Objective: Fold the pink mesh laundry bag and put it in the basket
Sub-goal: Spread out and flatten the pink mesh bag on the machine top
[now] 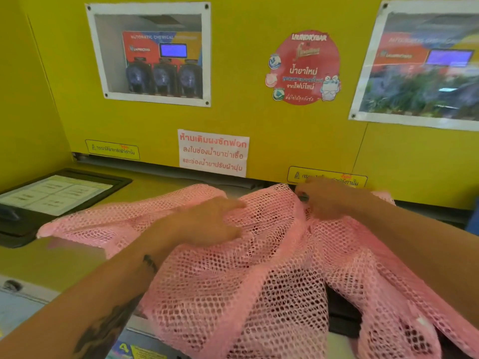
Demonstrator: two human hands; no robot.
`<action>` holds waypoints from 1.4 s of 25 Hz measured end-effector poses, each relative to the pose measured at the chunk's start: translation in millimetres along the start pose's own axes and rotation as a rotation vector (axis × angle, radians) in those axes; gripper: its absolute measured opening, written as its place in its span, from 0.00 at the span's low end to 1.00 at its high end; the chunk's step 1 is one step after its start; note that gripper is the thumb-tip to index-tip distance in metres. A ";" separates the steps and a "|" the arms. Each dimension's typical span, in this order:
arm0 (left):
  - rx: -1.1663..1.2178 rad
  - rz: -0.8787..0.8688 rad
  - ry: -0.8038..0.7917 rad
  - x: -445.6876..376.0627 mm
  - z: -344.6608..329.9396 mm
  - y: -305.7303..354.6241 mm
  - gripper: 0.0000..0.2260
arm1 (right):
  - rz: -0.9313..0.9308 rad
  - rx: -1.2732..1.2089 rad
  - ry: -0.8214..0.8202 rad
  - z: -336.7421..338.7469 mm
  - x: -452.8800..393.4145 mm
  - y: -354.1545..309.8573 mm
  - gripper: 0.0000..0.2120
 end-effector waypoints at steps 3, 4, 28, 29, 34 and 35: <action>-0.235 0.101 -0.079 -18.4 -35.7 0.6 0.32 | -0.081 -0.180 0.134 24.2 28.6 17.5 0.11; -0.249 0.149 -0.072 -27.3 -39.5 -1.0 0.32 | -0.075 -0.299 0.068 22.5 42.2 11.6 0.12; -0.226 0.394 0.094 -53.9 6.1 -53.8 0.29 | 0.059 -0.239 -0.226 -18.1 46.0 -28.6 0.24; -0.220 0.417 0.054 -47.8 6.8 -61.5 0.27 | 0.070 -0.264 -0.302 -16.1 56.0 -25.6 0.23; -0.209 0.460 0.544 -40.7 92.7 -61.2 0.16 | -0.145 -0.522 0.134 50.6 45.0 31.5 0.12; -0.227 0.414 0.522 -46.8 91.9 -58.0 0.13 | -0.181 -0.465 0.181 50.4 35.7 33.7 0.14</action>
Point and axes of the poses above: each hand's wrist, its own x-axis away from the middle knuckle, its own z-axis out of the back of the hand, y = z × x, the point moved 10 cm from there along -x, towards the middle knuckle, and after that the axes turned 8 degrees about z, right-handed, at the moved point
